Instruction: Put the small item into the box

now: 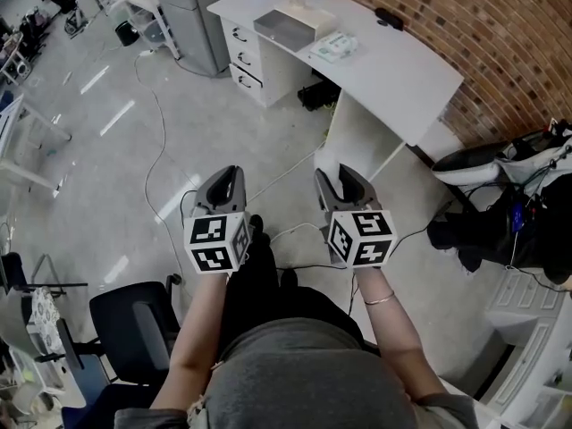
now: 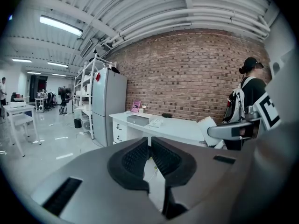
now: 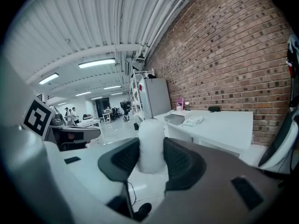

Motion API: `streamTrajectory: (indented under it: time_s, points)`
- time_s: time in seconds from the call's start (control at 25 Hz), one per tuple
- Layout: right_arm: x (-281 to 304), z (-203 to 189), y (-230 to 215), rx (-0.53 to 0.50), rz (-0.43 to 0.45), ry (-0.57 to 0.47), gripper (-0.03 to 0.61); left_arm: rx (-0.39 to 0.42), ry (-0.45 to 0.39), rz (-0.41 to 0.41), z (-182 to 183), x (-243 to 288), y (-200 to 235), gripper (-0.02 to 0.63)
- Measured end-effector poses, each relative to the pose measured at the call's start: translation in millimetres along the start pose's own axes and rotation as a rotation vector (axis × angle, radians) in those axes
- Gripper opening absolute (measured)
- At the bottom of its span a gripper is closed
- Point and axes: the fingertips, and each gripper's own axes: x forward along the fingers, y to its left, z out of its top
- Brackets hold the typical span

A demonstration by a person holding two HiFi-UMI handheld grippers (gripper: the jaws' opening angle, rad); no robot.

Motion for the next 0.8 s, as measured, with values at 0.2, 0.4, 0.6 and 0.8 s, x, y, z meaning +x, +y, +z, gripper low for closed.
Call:
streamTrajectory:
  time_s: [0.2,0.4,0.6,0.8]
  points:
    - [17,5,-5,0.000,-0.003,0.000,0.166,-0.013,0.010,0.002,-3,16,10,0.038]
    - [40,8,-14,0.006,-0.018,0.009,0.166,-0.024,0.024,0.006,-6,40,27,0.038]
    - [72,13,-30,0.013,-0.039,0.020,0.166,-0.038,0.046,-0.011,-8,79,40,0.038]
    - [116,26,-39,0.018,-0.048,0.031,0.166,-0.035,0.061,-0.028,1,120,60,0.038]
